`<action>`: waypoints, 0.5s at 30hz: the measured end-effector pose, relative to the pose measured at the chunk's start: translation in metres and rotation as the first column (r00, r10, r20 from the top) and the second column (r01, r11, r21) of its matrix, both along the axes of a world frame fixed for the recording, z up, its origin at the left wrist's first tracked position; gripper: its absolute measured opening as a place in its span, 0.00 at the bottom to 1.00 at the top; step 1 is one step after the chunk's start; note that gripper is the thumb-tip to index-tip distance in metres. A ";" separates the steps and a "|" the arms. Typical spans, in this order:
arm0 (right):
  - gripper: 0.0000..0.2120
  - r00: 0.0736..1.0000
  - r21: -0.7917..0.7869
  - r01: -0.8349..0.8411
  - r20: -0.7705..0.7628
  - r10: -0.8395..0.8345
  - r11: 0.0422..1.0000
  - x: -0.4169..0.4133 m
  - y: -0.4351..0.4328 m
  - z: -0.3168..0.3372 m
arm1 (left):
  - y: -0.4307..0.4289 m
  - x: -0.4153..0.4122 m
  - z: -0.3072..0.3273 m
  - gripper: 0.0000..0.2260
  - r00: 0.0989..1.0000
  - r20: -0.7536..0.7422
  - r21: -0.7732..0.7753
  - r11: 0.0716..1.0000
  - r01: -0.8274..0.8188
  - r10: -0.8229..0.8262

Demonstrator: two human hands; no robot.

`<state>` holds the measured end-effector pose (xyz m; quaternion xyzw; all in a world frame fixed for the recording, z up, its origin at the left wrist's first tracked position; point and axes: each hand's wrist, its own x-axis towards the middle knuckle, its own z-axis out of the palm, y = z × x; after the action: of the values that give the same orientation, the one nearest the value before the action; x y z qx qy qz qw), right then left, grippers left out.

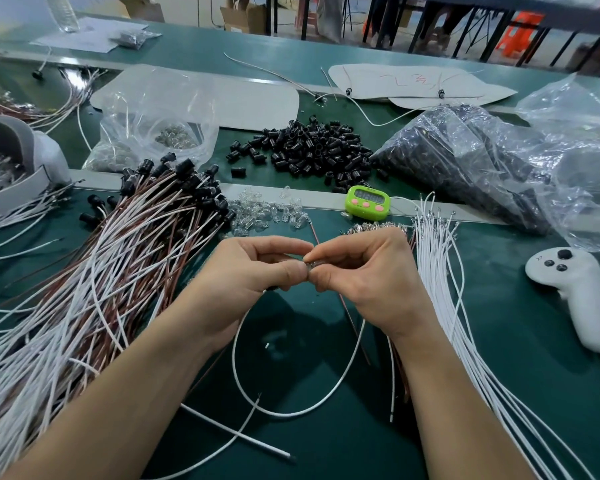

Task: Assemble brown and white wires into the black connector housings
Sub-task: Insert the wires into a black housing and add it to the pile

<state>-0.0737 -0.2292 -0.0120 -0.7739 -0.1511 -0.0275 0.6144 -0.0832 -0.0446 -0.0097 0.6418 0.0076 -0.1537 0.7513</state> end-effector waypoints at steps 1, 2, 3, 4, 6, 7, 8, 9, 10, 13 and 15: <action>0.08 1.000 -0.005 -0.001 0.001 0.001 1.000 0.000 0.000 0.000 | -0.002 0.000 -0.001 0.11 1.000 -0.028 -0.014 1.000 -0.014 0.013; 0.08 1.000 -0.007 -0.002 0.004 0.002 1.000 0.000 -0.001 0.000 | -0.004 -0.001 -0.001 0.10 0.998 -0.060 -0.031 0.999 -0.026 0.024; 0.08 1.000 -0.009 -0.003 0.007 0.003 1.000 0.000 -0.001 0.000 | -0.005 -0.001 -0.002 0.09 0.995 -0.099 -0.057 0.998 -0.038 0.032; 0.07 1.000 -0.010 -0.004 0.011 0.004 1.000 0.000 -0.001 0.001 | -0.006 -0.001 -0.001 0.09 0.990 -0.139 -0.088 0.995 -0.051 0.038; 0.07 1.000 -0.015 -0.007 0.013 0.007 1.000 -0.001 -0.001 0.002 | -0.007 -0.001 0.000 0.11 0.981 -0.190 -0.139 0.988 -0.068 0.041; 0.07 1.000 -0.020 -0.012 0.012 0.012 1.000 -0.001 -0.001 0.002 | -0.006 0.000 0.001 0.13 0.980 -0.195 -0.147 0.987 -0.066 0.037; 0.07 1.000 -0.023 -0.019 0.011 0.019 1.000 -0.001 -0.001 0.003 | -0.004 0.000 0.002 0.14 0.981 -0.193 -0.147 0.987 -0.059 0.030; 0.07 1.000 -0.026 -0.027 0.010 0.027 0.999 -0.001 0.000 0.003 | -0.003 0.001 0.002 0.16 0.982 -0.187 -0.142 0.989 -0.048 0.021; 0.08 0.999 -0.029 -0.031 0.010 0.031 0.999 -0.001 0.000 0.003 | -0.002 0.001 0.003 0.19 0.984 -0.176 -0.139 0.989 -0.040 0.015; 0.09 0.999 -0.040 -0.032 0.012 0.032 0.999 -0.002 0.002 0.002 | -0.001 0.001 0.003 0.19 0.992 -0.121 -0.126 0.991 -0.049 0.033; 0.10 0.999 -0.040 -0.032 0.013 0.033 0.999 -0.003 0.002 0.002 | -0.002 0.000 0.003 0.15 0.996 -0.050 -0.059 0.996 -0.074 0.071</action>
<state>-0.0763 -0.2272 -0.0102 -0.7832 -0.1683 -0.0195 0.5982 -0.0833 -0.0464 -0.0065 0.6141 0.0440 -0.1417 0.7751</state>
